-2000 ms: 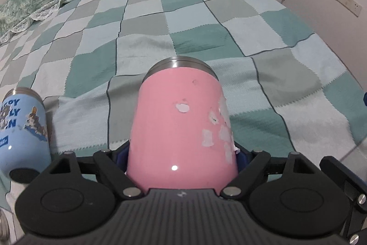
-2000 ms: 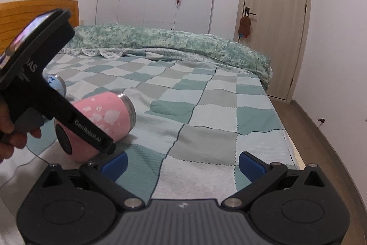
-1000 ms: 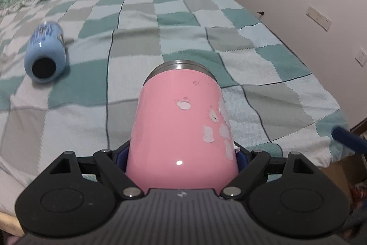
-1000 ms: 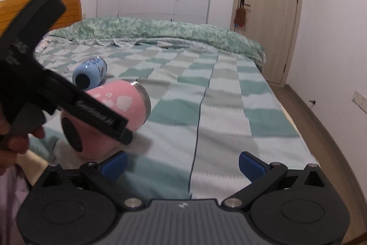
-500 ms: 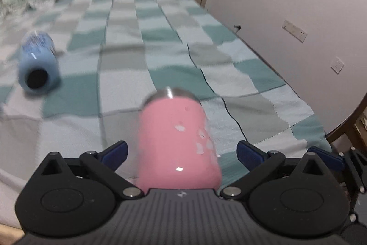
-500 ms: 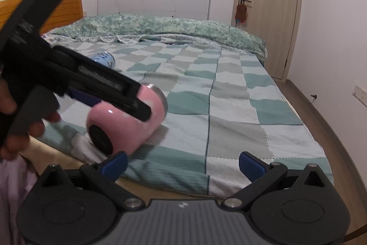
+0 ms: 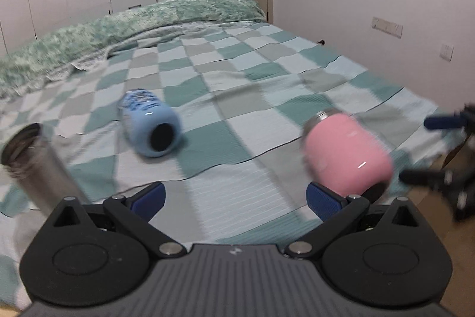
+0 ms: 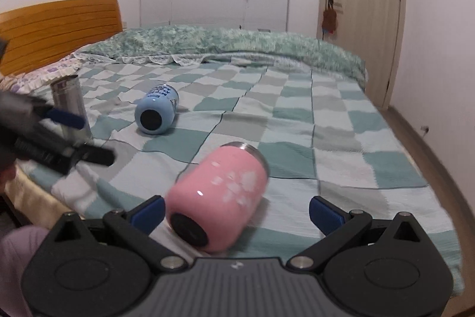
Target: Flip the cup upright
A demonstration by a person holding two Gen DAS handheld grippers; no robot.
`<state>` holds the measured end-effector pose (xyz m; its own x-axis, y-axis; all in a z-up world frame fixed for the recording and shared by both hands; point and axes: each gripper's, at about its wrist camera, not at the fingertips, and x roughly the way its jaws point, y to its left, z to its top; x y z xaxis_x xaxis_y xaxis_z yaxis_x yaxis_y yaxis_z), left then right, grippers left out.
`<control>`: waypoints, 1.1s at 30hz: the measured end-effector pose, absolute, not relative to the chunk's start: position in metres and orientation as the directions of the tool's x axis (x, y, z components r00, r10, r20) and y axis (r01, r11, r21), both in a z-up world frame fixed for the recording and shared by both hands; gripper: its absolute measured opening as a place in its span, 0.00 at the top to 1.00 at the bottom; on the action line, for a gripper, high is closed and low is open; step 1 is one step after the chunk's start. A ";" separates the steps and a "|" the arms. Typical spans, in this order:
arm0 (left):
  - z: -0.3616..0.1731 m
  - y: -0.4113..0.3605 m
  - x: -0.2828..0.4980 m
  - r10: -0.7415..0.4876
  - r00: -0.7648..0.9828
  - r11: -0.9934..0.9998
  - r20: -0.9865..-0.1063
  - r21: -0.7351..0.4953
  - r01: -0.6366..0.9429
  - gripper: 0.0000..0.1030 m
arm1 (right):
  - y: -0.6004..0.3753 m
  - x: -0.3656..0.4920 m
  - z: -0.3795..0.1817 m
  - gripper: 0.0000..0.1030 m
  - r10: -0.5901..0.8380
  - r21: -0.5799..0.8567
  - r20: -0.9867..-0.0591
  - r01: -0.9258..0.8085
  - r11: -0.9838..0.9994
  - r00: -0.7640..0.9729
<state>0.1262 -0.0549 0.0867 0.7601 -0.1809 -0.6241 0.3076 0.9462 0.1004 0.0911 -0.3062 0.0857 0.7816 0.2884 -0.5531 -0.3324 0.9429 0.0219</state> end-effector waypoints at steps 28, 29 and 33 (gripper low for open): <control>0.053 0.010 0.158 -0.250 0.748 0.934 -0.614 0.052 0.354 0.00 | -0.260 0.235 0.039 0.17 0.207 0.219 -0.876 -0.025 0.975 0.436; 0.053 0.010 0.157 -0.254 0.748 0.934 -0.613 0.047 0.355 0.00 | -0.260 0.233 0.040 0.17 0.212 0.221 -0.871 -0.032 0.975 0.443; 0.053 0.012 0.156 -0.255 0.753 0.935 -0.607 0.045 0.353 0.00 | -0.264 0.224 0.041 0.17 0.234 0.241 -0.844 -0.050 0.969 0.483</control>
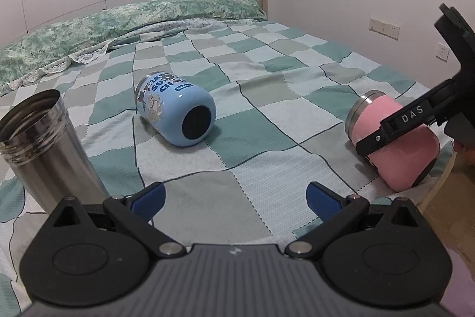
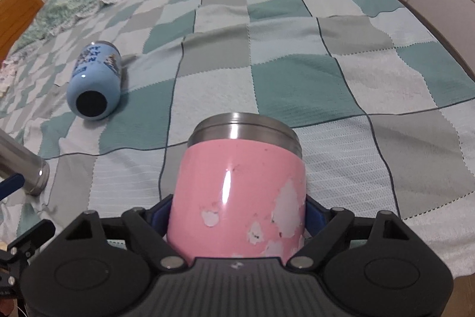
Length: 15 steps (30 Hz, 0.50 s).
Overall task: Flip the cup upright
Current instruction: 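Rotate the held pink tumbler with the right gripper so its rim points up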
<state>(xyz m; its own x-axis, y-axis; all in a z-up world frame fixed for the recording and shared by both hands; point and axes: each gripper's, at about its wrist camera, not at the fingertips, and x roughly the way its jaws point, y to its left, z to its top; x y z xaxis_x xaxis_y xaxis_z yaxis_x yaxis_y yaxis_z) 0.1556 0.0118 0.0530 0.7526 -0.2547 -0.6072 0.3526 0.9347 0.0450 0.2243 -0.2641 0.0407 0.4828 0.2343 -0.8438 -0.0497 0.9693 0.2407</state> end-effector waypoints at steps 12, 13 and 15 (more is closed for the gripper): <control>0.060 0.007 0.147 -0.272 0.764 0.931 -0.585 0.041 0.363 0.00 | -0.282 0.202 0.047 0.18 0.304 0.320 -0.761 -0.076 0.944 0.573; 0.060 0.006 0.147 -0.277 0.765 0.930 -0.582 0.039 0.366 0.00 | -0.282 0.198 0.049 0.18 0.308 0.319 -0.745 -0.089 0.943 0.592; 0.061 0.005 0.145 -0.285 0.767 0.928 -0.576 0.034 0.371 0.00 | -0.284 0.187 0.051 0.18 0.320 0.320 -0.704 -0.120 0.940 0.634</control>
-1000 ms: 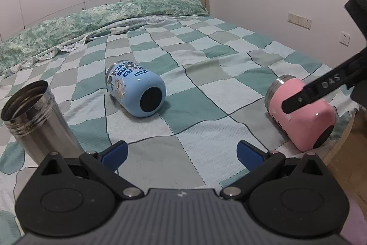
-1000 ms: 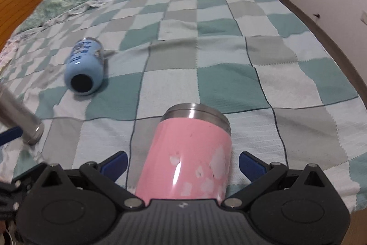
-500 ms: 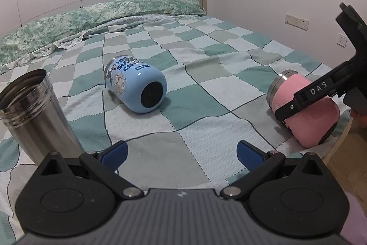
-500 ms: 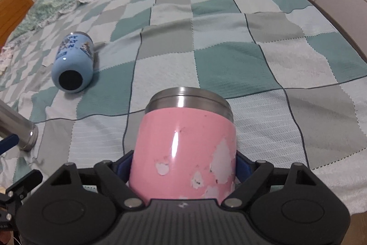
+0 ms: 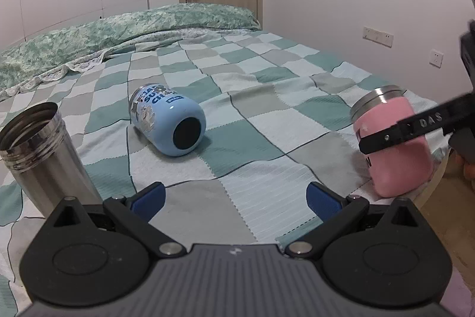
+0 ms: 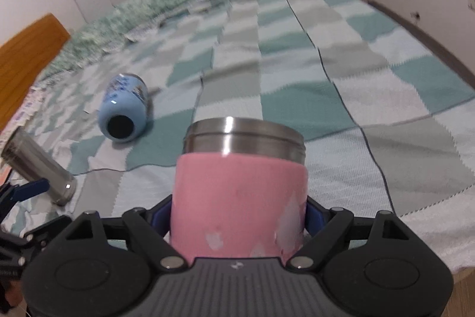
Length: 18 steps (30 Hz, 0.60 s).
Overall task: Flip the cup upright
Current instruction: 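Rotate the held pink tumbler with the right gripper so its rim points up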
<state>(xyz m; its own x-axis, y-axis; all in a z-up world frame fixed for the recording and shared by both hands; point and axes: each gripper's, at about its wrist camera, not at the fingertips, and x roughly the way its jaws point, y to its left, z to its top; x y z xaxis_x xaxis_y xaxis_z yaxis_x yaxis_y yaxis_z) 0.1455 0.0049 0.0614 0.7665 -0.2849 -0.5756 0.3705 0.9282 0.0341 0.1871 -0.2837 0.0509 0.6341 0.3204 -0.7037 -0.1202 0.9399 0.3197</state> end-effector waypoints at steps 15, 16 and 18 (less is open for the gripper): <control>0.080 -0.006 0.138 -0.311 0.808 0.927 -0.501 0.028 0.374 0.00 | -0.266 0.144 0.082 0.19 0.310 0.138 -0.314 -0.280 0.950 0.897; 0.080 -0.007 0.138 -0.311 0.810 0.928 -0.497 0.026 0.372 0.00 | -0.263 0.144 0.081 0.19 0.299 0.110 -0.282 -0.278 0.954 0.912; 0.079 -0.009 0.140 -0.312 0.810 0.928 -0.496 0.022 0.371 0.00 | -0.255 0.144 0.072 0.19 0.278 0.055 -0.222 -0.273 0.961 0.934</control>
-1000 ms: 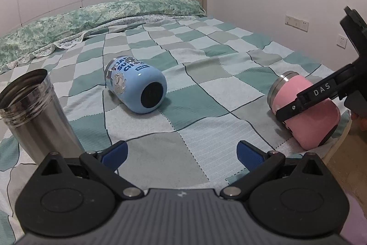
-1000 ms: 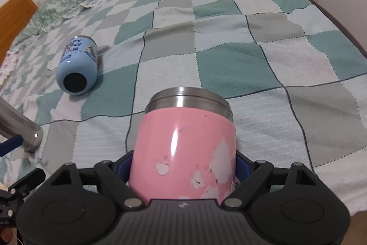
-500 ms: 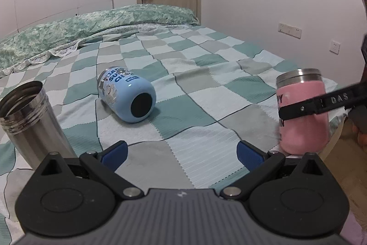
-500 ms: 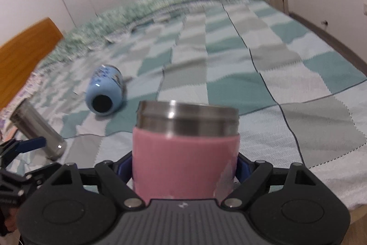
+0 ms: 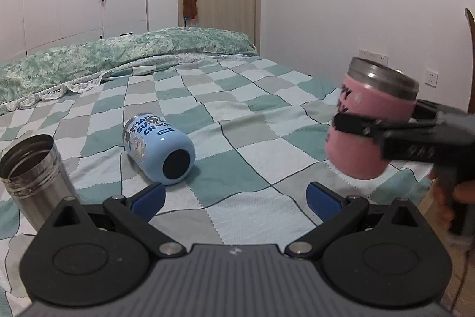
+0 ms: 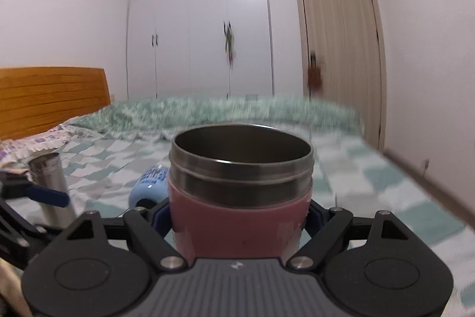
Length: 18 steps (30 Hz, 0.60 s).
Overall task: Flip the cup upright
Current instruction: 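Rotate the held pink tumbler with the right gripper so its rim points up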
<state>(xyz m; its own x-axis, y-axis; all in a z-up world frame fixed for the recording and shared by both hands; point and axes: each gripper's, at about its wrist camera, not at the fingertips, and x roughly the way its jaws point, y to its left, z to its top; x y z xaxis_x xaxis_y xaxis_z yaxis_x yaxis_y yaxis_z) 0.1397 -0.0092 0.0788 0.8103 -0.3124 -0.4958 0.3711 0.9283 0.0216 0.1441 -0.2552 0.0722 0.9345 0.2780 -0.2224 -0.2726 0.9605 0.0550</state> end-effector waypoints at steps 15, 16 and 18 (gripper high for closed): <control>0.071 -0.009 0.138 -0.307 0.807 0.933 -0.504 0.009 0.360 0.00 | -0.249 0.158 0.015 0.18 0.223 0.040 -0.283 -0.221 0.975 0.933; 0.072 -0.010 0.137 -0.306 0.807 0.933 -0.504 0.008 0.359 0.00 | -0.248 0.159 0.015 0.18 0.223 0.042 -0.286 -0.220 0.975 0.932; 0.072 -0.009 0.136 -0.302 0.810 0.935 -0.502 0.010 0.354 0.00 | -0.249 0.158 0.016 0.18 0.222 0.049 -0.292 -0.217 0.975 0.930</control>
